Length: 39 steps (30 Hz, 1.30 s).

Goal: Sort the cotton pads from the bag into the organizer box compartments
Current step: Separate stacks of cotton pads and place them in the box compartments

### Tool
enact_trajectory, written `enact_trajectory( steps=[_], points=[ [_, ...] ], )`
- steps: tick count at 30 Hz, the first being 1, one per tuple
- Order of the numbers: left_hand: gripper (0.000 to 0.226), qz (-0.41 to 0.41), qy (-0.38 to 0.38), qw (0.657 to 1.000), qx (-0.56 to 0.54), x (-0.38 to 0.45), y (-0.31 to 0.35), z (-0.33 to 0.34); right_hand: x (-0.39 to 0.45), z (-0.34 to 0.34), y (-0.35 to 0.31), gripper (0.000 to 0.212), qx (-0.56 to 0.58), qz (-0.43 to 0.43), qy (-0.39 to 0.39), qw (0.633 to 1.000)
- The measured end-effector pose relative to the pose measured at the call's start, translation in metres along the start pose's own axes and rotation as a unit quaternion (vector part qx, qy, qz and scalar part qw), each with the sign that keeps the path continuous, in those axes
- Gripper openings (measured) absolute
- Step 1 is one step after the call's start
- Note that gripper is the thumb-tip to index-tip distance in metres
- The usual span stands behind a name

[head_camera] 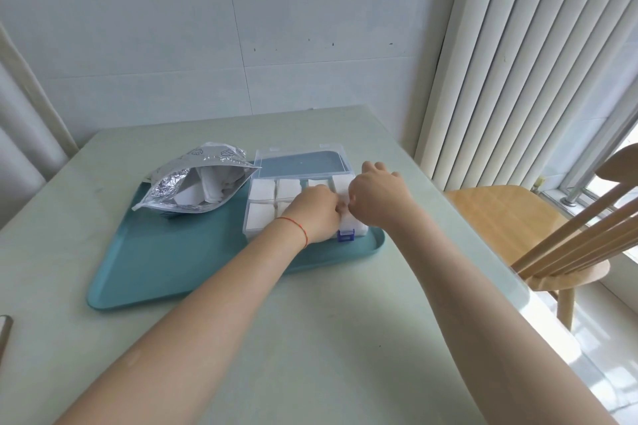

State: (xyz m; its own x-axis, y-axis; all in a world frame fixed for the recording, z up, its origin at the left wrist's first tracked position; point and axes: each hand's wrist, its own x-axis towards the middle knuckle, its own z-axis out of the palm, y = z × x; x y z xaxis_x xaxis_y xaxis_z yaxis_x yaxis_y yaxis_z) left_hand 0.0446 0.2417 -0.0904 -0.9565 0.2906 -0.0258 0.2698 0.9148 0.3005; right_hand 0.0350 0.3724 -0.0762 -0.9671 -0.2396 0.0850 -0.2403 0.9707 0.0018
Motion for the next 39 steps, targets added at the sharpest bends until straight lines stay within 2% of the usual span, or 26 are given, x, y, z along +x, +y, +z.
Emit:
enact_trajectory(
  steps=[4,6,8,10,13,15,16,18,20,22,26,29,31,33,35,37,39],
  points=[
    [0.041,-0.004,-0.037,0.999,-0.023,0.0,-0.001,-0.009,0.003,-0.006,-0.004,0.018,-0.046,0.019,-0.06,0.997],
    [0.037,0.001,-0.003,0.998,-0.06,-0.005,-0.006,-0.019,0.005,-0.017,-0.011,0.026,-0.043,0.016,-0.039,0.998],
    [0.032,-0.01,0.096,0.989,-0.113,-0.014,-0.02,-0.029,0.007,-0.031,-0.028,0.033,0.002,-0.002,0.056,0.998],
    [0.026,-0.034,0.236,0.96,-0.145,-0.029,-0.046,-0.039,0.013,-0.042,-0.058,0.027,0.095,-0.03,0.114,0.988],
    [0.018,-0.095,0.424,0.894,-0.113,-0.052,-0.103,-0.051,0.023,-0.04,-0.108,0.023,0.202,-0.055,0.079,0.975],
    [0.014,-0.171,0.472,0.86,-0.087,-0.066,-0.136,-0.058,0.026,-0.034,-0.134,0.022,0.231,-0.074,0.048,0.969],
    [0.012,-0.206,0.463,0.858,-0.085,-0.075,-0.152,-0.062,0.028,-0.03,-0.15,0.023,0.238,-0.089,0.03,0.967],
    [0.016,-0.239,0.395,0.882,-0.092,-0.083,-0.174,-0.063,0.032,-0.02,-0.171,0.026,0.246,-0.115,-0.004,0.962],
    [0.025,-0.235,0.332,0.906,-0.118,-0.088,-0.19,-0.06,0.04,-0.006,-0.193,0.031,0.237,-0.135,-0.022,0.962],
    [0.035,-0.207,0.3,0.917,-0.161,-0.09,-0.195,-0.058,0.05,0.009,-0.209,0.034,0.182,-0.143,-0.031,0.972],
    [0.044,-0.194,0.295,0.919,-0.177,-0.094,-0.198,-0.063,0.066,0.019,-0.226,0.045,0.074,-0.081,-0.068,0.992],
    [0.045,-0.185,0.299,0.917,-0.189,-0.095,-0.198,-0.063,0.075,0.018,-0.227,0.055,0.096,-0.053,-0.112,0.988],
    [0.046,-0.186,0.298,0.916,-0.193,-0.094,-0.201,-0.061,0.076,0.014,-0.221,0.043,0.149,-0.038,-0.111,0.982],
    [0.044,-0.181,0.31,0.914,-0.191,-0.093,-0.202,-0.059,0.07,0.007,-0.213,0.016,0.264,-0.021,-0.066,0.962],
    [0.036,-0.163,0.364,0.899,-0.178,-0.093,-0.198,-0.057,0.056,-0.004,-0.201,0.019,0.386,-0.005,-0.019,0.922],
    [0.022,-0.148,0.435,0.868,-0.188,-0.094,-0.187,-0.057,0.039,-0.015,-0.186,0.019,0.477,0.008,0.006,0.879],
    [0.017,-0.167,0.422,0.858,-0.239,-0.095,-0.174,-0.06,0.025,-0.023,-0.172,0.018,0.563,0.009,-0.003,0.826]
  ],
)
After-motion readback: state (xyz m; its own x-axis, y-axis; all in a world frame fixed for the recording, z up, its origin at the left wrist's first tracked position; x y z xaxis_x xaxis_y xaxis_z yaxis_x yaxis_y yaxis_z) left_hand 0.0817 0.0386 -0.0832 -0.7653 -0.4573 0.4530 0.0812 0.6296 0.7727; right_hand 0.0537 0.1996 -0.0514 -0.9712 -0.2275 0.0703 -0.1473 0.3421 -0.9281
